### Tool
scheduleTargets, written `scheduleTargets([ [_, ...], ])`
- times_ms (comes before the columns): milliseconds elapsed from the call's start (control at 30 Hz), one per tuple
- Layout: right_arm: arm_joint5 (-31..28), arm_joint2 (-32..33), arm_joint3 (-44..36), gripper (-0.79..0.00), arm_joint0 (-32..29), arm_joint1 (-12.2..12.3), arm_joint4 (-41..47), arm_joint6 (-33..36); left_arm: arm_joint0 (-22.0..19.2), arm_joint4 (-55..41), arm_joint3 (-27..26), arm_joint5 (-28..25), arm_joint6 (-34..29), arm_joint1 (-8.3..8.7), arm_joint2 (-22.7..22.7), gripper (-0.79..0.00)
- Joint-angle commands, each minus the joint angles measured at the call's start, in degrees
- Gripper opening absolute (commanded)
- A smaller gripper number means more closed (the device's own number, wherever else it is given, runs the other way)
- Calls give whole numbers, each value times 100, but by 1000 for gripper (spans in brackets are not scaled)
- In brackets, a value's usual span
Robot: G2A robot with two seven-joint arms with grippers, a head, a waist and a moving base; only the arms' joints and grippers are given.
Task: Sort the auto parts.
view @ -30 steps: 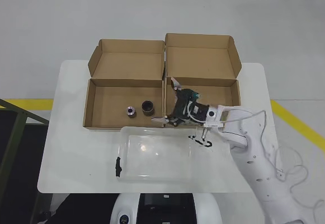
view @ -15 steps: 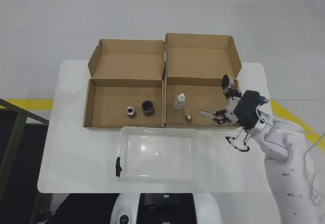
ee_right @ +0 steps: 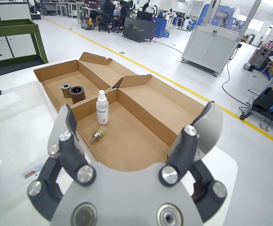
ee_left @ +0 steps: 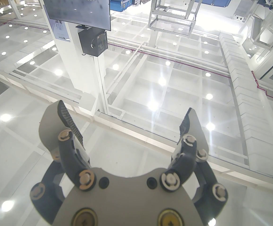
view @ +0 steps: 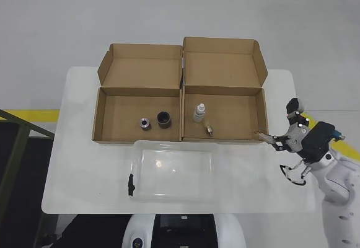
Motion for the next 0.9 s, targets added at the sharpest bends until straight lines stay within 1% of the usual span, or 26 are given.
scheduleTargets([
  [0, -8, 169, -19, 0, -159, 20, -59, -98, 0, 0, 0, 0, 0, 0, 0, 0],
  [133, -76, 456, -48, 0, -438, 63, -196, -261, 0, 0, 0, 0, 0, 0, 0, 0],
  [300, 91, 666, 2, 0, -654, 89, -232, -409, 0, 0, 0, 0, 0, 0, 0, 0],
  [467, 192, 772, -87, 0, -767, 117, -280, -387, 0, 0, 0, 0, 0, 0, 0, 0],
  [867, 192, 772, -87, 0, -767, 117, -280, -387, 0, 0, 0, 0, 0, 0, 0, -1],
])
